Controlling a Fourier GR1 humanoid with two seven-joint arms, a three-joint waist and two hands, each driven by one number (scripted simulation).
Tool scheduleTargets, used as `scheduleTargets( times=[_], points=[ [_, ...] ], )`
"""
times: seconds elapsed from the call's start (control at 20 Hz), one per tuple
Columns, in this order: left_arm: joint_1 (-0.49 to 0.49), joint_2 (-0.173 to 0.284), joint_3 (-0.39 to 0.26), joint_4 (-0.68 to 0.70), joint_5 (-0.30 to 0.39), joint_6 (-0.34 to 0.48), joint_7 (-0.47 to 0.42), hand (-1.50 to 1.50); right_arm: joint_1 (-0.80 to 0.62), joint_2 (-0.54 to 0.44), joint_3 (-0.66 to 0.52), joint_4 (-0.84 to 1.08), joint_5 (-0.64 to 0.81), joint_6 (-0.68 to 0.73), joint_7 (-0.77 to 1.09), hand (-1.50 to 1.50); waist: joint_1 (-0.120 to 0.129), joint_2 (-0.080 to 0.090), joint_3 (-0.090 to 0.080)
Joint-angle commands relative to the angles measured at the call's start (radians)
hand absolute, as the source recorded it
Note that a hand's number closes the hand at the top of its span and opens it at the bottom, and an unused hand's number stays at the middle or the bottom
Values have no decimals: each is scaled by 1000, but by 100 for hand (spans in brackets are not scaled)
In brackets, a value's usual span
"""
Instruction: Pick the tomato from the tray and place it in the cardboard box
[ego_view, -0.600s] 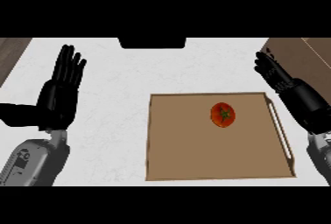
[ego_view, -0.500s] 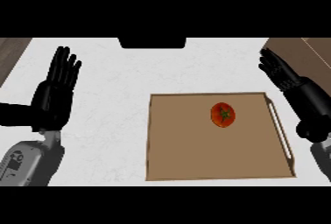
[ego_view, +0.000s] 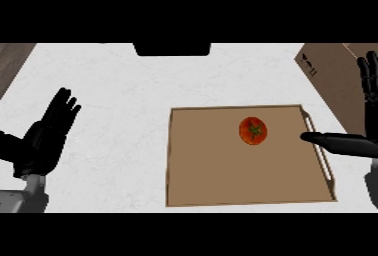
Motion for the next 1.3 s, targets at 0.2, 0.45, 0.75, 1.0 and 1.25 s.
scheduleTargets(
  times=[0.2,0.45,0.75,1.0,1.25],
  points=[
    [99,57,62,-61,51,-82,42,0,227,-10,46,-181,187,6,-247,-150,5,1,-3],
    [113,49,39,-80,44,-73,48,0,243,-252,60,-215,444,1,41,-150,11,-4,-9],
    [103,47,36,-76,32,-73,60,0,223,-364,166,-356,641,123,424,-150,9,-1,-9],
    [64,47,41,-99,25,-66,89,0,58,-271,355,-419,724,265,773,-150,35,5,-6],
    [96,41,76,-72,48,-124,74,0,-48,-162,399,-375,670,409,949,-150,23,4,-4]
  ],
)
